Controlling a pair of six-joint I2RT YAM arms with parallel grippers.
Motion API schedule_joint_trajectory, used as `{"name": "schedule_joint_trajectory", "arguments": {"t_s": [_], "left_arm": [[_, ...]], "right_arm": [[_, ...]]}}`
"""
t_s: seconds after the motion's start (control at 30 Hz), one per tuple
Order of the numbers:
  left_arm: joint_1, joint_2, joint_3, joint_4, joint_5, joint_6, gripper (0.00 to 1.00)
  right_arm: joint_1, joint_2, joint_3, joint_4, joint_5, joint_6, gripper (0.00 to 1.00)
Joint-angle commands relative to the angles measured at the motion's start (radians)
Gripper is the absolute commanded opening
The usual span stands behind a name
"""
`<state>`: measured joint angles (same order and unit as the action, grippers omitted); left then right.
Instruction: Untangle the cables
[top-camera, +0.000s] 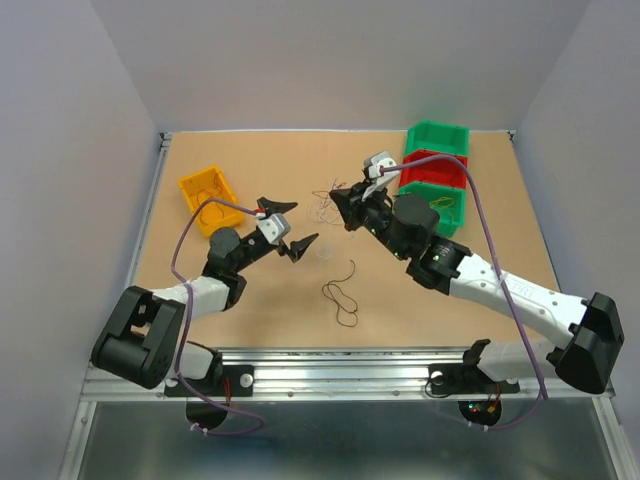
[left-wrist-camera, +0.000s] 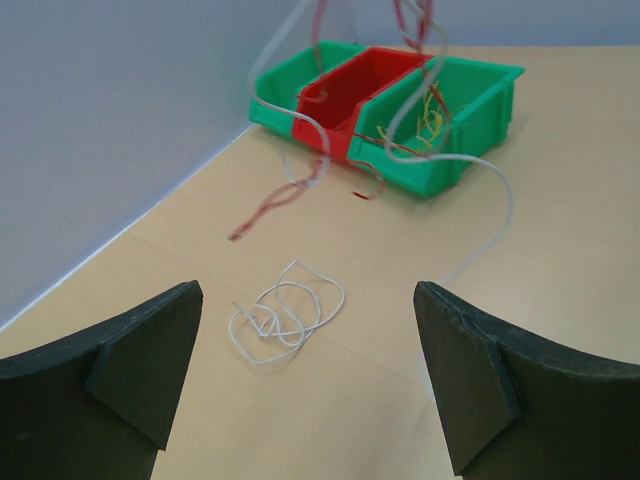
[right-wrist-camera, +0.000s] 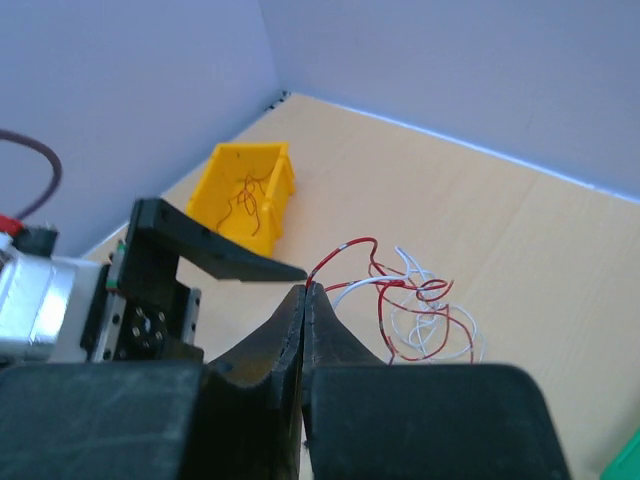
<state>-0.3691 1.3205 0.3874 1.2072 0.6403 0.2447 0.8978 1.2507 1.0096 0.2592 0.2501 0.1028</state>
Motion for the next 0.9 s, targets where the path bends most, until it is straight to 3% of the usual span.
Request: {"name": "schedule_joint_trajectory", "arguments": {"t_s": [0.0,0.23,0.4,0.5,0.53,0.67,0.87], "left_arm": [[-0.051,0.052,-0.01,0.213,0.048,-0.021,0.99],[-0.154,0.186,0.001,0.377,-0.02,-0.033,0.99],[-0.211,0.267,0.06,0.377,-0.155,0.028,0.98],[-0.234,0.286,0.067,0.364,-0.2,0.074,0.74],[-0.244,0.283,0.064,0.355,-0.217,0.094,0.55],[-0.254,0.252,0.057,0.339,-0.289,0.116,0.0],[-0.254,0.114,0.002,0.249,-0.275,0.162,0.0]], "right_arm": [[0.003,0.01,0.086,0.077,0.04,0.028,0.01],[0.003,0.035,0.124,0.101,0.057,0.044,0.01],[0.003,0.032,0.132,0.107,0.044,0.049,0.01],[0.001,0.021,0.13,0.107,0.04,0.051,0.01],[0.003,0.018,0.13,0.106,0.049,0.051,0.0],[0.001,0.01,0.095,0.123,0.115,0.045,0.01],[0.003,-0.031,-0.018,0.132,0.369,0.044,0.01]]}}
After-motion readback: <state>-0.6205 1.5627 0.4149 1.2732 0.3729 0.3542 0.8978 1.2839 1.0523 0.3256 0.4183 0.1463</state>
